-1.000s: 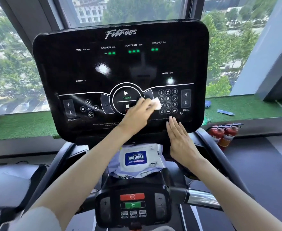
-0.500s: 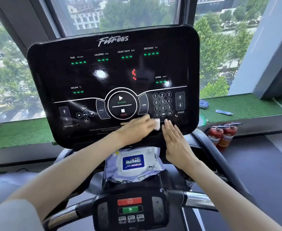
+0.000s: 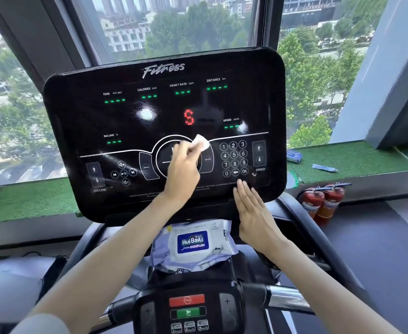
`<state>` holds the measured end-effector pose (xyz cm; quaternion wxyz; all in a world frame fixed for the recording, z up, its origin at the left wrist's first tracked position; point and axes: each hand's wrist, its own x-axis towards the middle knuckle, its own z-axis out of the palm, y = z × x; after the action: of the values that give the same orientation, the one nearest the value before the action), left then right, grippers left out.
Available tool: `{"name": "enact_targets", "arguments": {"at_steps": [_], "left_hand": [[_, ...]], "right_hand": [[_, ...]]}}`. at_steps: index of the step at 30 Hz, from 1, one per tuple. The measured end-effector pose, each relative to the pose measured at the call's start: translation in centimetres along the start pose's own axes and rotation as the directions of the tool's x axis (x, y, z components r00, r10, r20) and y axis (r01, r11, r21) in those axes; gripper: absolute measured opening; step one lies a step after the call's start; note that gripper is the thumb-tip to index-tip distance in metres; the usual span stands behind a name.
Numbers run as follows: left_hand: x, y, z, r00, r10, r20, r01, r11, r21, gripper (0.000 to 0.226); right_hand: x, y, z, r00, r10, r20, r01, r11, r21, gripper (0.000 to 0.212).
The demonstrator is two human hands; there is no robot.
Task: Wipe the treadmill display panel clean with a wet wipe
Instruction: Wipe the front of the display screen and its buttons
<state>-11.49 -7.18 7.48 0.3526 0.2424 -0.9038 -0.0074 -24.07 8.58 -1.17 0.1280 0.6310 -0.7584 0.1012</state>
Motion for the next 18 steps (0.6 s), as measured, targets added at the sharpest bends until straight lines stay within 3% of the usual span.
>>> {"name": "enact_targets", "arguments": {"at_steps": [1, 2, 3, 4, 5, 6, 7, 8, 9, 10, 11, 12, 13, 14, 15, 16, 17, 18], "left_hand": [[-0.3, 0.7, 0.4, 0.99, 0.113, 0.084, -0.117, 0.992, 0.052, 0.053], [-1.0, 1.1, 0.8, 0.925, 0.302, 0.231, -0.328, 0.941, 0.084, 0.053], [-1.3, 0.9, 0.8, 0.801, 0.484, 0.353, -0.539, 0.84, 0.07, 0.051], [-1.0, 0.5, 0.2, 0.734, 0.553, 0.395, -0.62, 0.783, 0.056, 0.049], [-0.3, -0.1, -0.3, 0.778, 0.514, 0.362, -0.574, 0.815, 0.076, 0.048], [0.6, -0.6, -0.5, 0.882, 0.399, 0.249, -0.431, 0.898, 0.088, 0.047], [1.6, -1.0, -0.6, 0.978, 0.193, 0.082, -0.197, 0.979, 0.054, 0.047], [2.3, -0.9, -0.7, 0.997, -0.025, -0.075, 0.023, 0.999, -0.028, 0.051], [2.5, -0.5, -0.5, 0.978, -0.14, -0.157, 0.13, 0.989, -0.073, 0.054], [2.3, 0.3, 0.0, 0.983, -0.121, -0.139, 0.115, 0.992, -0.05, 0.056], [1.8, 1.1, 0.7, 1.0, 0.017, -0.021, -0.018, 1.0, -0.007, 0.058], [0.8, 1.7, 1.3, 0.965, 0.215, 0.148, -0.219, 0.976, 0.012, 0.059], [0.0, 1.8, 1.5, 0.879, 0.379, 0.288, -0.395, 0.919, -0.003, 0.06], [-0.2, 1.4, 1.2, 0.826, 0.444, 0.347, -0.471, 0.882, -0.008, 0.06], [0.1, 0.8, 1.0, 0.857, 0.416, 0.305, -0.438, 0.899, 0.006, 0.058], [0.8, 0.3, 0.7, 0.934, 0.304, 0.187, -0.312, 0.95, 0.012, 0.057], [1.7, 0.0, 0.5, 0.993, 0.117, 0.028, -0.116, 0.993, -0.028, 0.055], [2.3, -0.1, 0.4, 0.988, -0.078, -0.132, 0.065, 0.993, -0.1, 0.054]], "right_hand": [[0.0, 0.0, 0.0, 1.0, 0.0, 0.001, 0.0, 1.0, -0.002, 0.075], [0.0, 0.0, 0.0, 1.0, -0.005, 0.0, 0.005, 1.0, -0.004, 0.075], [0.0, 0.1, 0.0, 1.0, -0.01, 0.0, 0.01, 1.0, -0.003, 0.075], [-0.1, 0.2, -0.1, 1.0, -0.014, -0.001, 0.014, 1.0, -0.003, 0.075], [-0.1, 0.2, -0.1, 1.0, -0.015, -0.004, 0.014, 1.0, -0.002, 0.075], [-0.1, 0.1, -0.1, 1.0, -0.011, -0.008, 0.011, 1.0, 0.001, 0.076], [-0.1, 0.0, -0.1, 1.0, -0.004, -0.009, 0.004, 1.0, 0.007, 0.076], [0.0, -0.1, -0.1, 1.0, 0.001, -0.008, -0.001, 1.0, 0.011, 0.076], [0.0, -0.1, -0.1, 1.0, 0.004, -0.006, -0.004, 1.0, 0.013, 0.076], [0.0, -0.1, -0.1, 1.0, 0.004, -0.006, -0.004, 1.0, 0.013, 0.076], [0.0, 0.0, -0.1, 1.0, 0.003, -0.003, -0.003, 1.0, 0.01, 0.076], [0.0, 0.0, 0.0, 1.0, -0.001, -0.001, 0.001, 1.0, 0.006, 0.076], [0.0, 0.1, 0.0, 1.0, -0.003, 0.0, 0.003, 1.0, 0.003, 0.076], [0.0, 0.1, 0.0, 1.0, -0.005, -0.004, 0.005, 1.0, 0.001, 0.076], [0.0, 0.2, 0.0, 1.0, -0.007, -0.01, 0.007, 1.0, -0.002, 0.076], [0.0, 0.1, 0.1, 1.0, -0.008, -0.018, 0.008, 1.0, -0.005, 0.077], [0.0, 0.1, 0.1, 1.0, -0.008, -0.019, 0.008, 1.0, -0.005, 0.077], [-0.1, 0.1, 0.1, 1.0, -0.005, -0.016, 0.005, 1.0, -0.004, 0.077]]}}
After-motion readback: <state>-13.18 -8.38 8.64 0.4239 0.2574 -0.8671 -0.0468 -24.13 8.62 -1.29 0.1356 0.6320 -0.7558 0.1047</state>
